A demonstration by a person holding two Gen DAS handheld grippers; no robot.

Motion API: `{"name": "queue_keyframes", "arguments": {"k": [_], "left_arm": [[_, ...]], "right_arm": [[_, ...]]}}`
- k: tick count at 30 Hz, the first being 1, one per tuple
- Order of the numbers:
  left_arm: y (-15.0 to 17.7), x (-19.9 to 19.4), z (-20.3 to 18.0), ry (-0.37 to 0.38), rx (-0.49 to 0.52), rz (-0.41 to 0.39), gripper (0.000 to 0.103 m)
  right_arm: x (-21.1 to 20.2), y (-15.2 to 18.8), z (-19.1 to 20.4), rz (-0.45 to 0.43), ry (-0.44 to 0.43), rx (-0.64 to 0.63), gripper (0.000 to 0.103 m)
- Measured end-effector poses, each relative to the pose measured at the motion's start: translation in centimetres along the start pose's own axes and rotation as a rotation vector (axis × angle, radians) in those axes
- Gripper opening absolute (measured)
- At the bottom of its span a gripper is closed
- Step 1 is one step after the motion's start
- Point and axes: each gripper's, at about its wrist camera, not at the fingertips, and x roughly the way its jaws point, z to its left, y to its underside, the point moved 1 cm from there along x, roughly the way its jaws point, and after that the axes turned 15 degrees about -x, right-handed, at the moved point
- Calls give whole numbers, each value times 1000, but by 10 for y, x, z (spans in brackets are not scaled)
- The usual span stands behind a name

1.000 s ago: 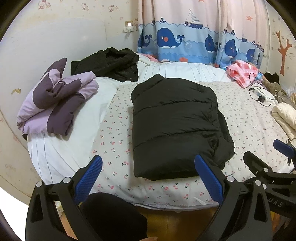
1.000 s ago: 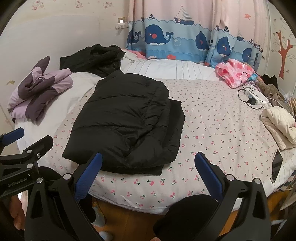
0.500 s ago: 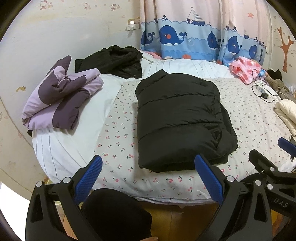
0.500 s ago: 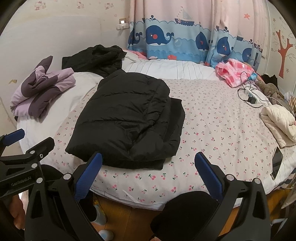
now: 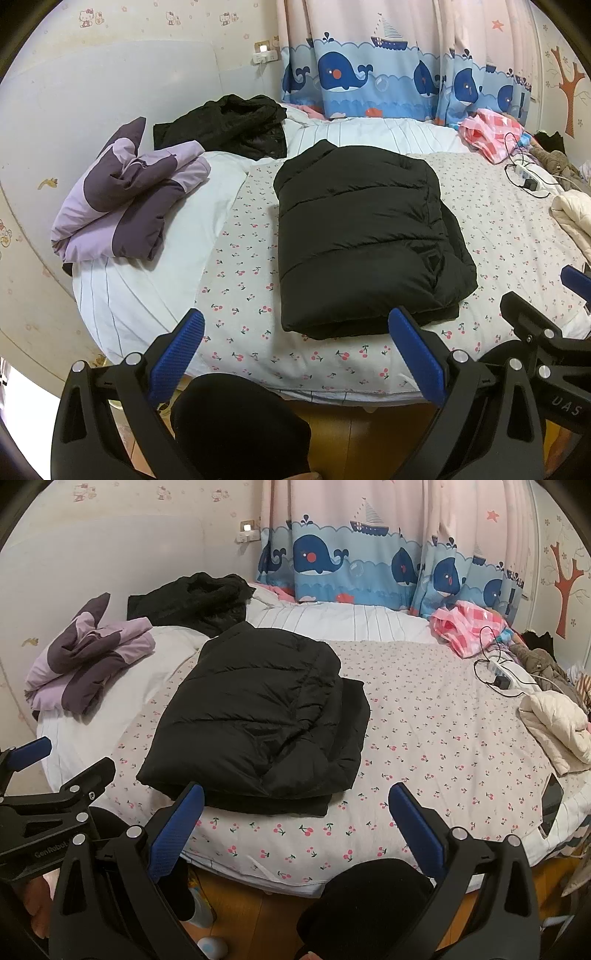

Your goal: Fold large clothes

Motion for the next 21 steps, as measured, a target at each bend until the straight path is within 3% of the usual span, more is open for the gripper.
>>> {"name": "queue_keyframes", "arguments": {"k": [21], "left_arm": [[3, -1, 4, 6, 4, -1, 96]], "right_arm": [[-3, -6, -1, -8, 1, -17, 97]]}}
